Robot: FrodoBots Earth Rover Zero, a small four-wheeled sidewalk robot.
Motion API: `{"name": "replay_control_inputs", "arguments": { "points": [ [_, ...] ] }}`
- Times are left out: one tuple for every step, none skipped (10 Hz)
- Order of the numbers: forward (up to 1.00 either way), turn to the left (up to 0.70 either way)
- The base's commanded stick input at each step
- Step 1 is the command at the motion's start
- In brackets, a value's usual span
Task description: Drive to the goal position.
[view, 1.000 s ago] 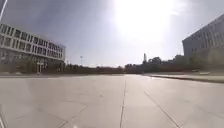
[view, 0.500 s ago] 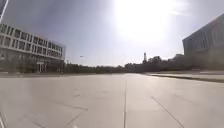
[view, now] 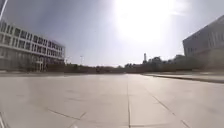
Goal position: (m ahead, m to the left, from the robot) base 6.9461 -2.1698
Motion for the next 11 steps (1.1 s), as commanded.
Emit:
{"name": "replay_control_inputs", "arguments": {
  "points": [
    [0.7,0.0],
    [0.7,0.0],
    [0.7,0.0],
    [0.7,0.0],
    [0.7,0.0],
    [0.7,0.0],
    [0.7,0.0],
    [0.7,0.0],
    [0.7,0.0],
    [0.7,0.0],
    [0.7,0.0]
  ]
}}
